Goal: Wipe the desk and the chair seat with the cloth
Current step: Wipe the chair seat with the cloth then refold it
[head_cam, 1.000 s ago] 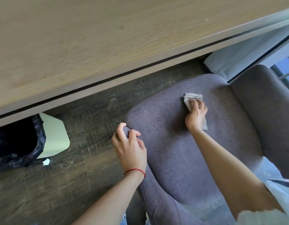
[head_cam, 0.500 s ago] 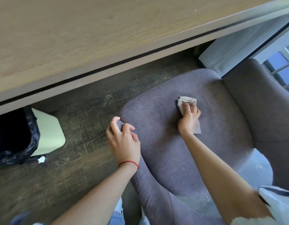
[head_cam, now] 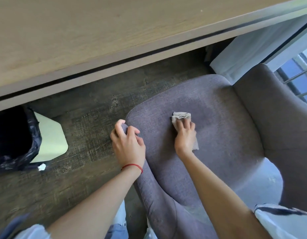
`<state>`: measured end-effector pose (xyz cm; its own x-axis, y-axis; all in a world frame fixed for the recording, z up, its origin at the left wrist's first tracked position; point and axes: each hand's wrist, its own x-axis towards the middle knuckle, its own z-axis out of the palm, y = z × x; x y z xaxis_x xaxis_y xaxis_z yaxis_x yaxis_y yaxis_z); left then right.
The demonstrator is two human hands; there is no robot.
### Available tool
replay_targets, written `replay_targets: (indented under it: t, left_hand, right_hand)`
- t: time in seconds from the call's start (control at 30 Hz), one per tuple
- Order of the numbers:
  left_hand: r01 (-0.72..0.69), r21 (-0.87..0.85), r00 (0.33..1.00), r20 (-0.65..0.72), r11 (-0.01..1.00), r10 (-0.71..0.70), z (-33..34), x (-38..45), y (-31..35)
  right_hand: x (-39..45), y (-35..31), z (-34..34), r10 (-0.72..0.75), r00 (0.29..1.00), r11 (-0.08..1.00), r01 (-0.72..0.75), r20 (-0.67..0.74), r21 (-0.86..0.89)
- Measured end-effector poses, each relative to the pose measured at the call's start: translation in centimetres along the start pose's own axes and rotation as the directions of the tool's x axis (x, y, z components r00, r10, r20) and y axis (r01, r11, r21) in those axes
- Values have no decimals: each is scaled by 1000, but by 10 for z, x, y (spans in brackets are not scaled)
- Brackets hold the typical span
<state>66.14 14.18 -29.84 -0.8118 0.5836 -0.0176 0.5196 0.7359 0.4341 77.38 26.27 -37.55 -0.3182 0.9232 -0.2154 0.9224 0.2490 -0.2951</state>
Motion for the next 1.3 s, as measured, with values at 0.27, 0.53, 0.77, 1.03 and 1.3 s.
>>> replay_targets:
  t: [0.27,0.53,0.77,1.03,1.3]
  left_hand:
    - [7,29,992,125,1000,-10,-23,-3,8]
    - [-114,-78,947,292,990,132,-124,-28,48]
    - [-182,-468,776,472,865,419,-219,-116,115]
    - [-322,-632,476,536,705,697,-228,-258,182]
    - [-627,-442,370,555,642,745,-170,-303,203]
  right_hand:
    - [-5,-14,-73,-144,966,946,71,214,317]
    - [-67,-45,-193,63,968,719,-213,243,661]
    - [-175,-18,-352,161,964,473,-265,213,840]
    - [-344,82,-396,357,882,616,27,-309,787]
    - [-390,158,-324,623,697,528,-40,-355,848]
